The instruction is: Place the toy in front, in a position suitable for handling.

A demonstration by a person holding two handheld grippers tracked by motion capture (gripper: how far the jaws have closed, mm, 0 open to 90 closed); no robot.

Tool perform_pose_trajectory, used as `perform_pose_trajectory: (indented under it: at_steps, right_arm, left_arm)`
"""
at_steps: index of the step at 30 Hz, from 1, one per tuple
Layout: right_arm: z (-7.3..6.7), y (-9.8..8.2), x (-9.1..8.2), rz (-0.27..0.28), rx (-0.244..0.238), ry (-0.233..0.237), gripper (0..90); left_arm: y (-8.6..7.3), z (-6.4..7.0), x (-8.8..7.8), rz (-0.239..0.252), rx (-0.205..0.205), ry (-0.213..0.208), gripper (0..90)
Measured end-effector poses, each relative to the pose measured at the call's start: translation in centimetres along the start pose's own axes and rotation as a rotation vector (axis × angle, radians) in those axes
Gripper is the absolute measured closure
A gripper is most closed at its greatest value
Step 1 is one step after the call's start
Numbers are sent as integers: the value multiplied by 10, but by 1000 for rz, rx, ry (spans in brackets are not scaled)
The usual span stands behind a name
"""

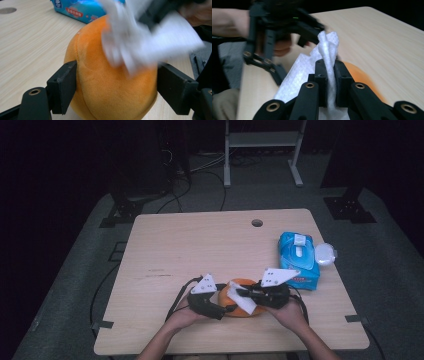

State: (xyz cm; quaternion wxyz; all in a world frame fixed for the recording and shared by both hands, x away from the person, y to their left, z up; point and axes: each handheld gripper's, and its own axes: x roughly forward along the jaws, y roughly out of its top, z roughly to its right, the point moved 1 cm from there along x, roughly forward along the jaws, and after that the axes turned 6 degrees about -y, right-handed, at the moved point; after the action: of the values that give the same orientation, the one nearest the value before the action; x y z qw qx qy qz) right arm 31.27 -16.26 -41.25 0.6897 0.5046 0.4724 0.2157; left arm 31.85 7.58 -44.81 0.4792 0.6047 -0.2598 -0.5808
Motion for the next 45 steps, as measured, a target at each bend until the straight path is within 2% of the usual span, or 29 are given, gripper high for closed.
perform_pose_trajectory:
  at_steps: [3, 5, 7, 8, 10, 13, 14, 16, 17, 18, 20, 22, 23, 25, 27, 29, 32, 33, 35, 37, 39, 42, 44, 45]
  right_arm:
    - [16, -9, -12, -1, 47, -46, 816]
    - [22, -14, -17, -5, 66, -60, 815]
    - [23, -15, -18, -8, 68, -67, 815]
    - [22, -15, -18, -9, 66, -69, 815]
    - [20, -14, -15, -14, 53, -67, 815]
    - [19, -13, -13, -16, 53, -63, 815]
    - [17, -12, -13, -12, 55, -63, 815]
    - [11, -7, -11, -7, 46, -55, 813]
    - [6, -5, -9, 5, 38, -33, 813]
    - [-3, -1, -5, 13, 27, -1, 813]
    - [-16, 3, 3, 0, -9, 30, 812]
    - [-25, 6, 9, -14, -51, 27, 813]
    - [-25, 7, 10, -17, -57, 18, 814]
    - [-16, 6, 6, -6, -37, -2, 814]
    - [-2, 3, -3, 2, -3, -44, 814]
    - [10, -2, -11, 2, 25, -73, 814]
    - [18, -8, -15, -3, 58, -76, 814]
    - [18, -9, -15, -3, 62, -74, 814]
    - [16, -7, -13, -11, 41, -77, 814]
    - [13, -4, -13, -13, 41, -80, 815]
    - [2, 4, -13, -13, 1, -81, 816]
    - [-18, 14, -6, -22, -56, -34, 817]
    - [-30, 17, 4, -48, -109, -21, 817]
    - [-31, 17, 5, -55, -127, -27, 818]
  left_arm:
    - [-1, -3, 0, 16, -13, -11, 196]
    - [-1, -5, 0, 30, -28, -9, 140]
    - [-2, -8, 2, 29, -82, 4, 55]
    - [-3, -10, 4, 29, -94, 4, 34]
    - [-5, -12, 6, 27, -126, -15, 25]
    - [-6, -14, 9, 26, -146, -47, 47]
    - [-6, -12, 9, 20, -129, -47, 86]
    - [-3, -6, 8, 6, -69, -25, 169]
    - [-1, -3, 9, 0, -35, -8, 211]
    - [0, 0, 9, -3, -24, -1, 234]
    - [1, 2, 11, -12, -2, 10, 253]
    - [1, 3, 10, -12, -8, 15, 259]
    - [1, 2, 9, -3, -17, 13, 264]
    - [1, 2, 9, 6, -28, 12, 266]
    - [2, 2, 9, 14, -21, 8, 257]
    - [1, 0, 11, 28, -39, 5, 186]
    - [0, -3, 14, 37, -64, 4, 86]
    - [-1, -3, 14, 31, -65, 0, 86]
    - [-2, -3, 13, 26, -72, -7, 108]
    - [0, -1, 11, 18, -41, 10, 191]
    - [3, 3, 10, 20, 5, 33, 247]
    - [11, 13, 13, 28, 47, 61, 262]
    - [13, 19, 14, 4, 98, 82, 262]
    - [12, 19, 14, 11, 94, 78, 261]
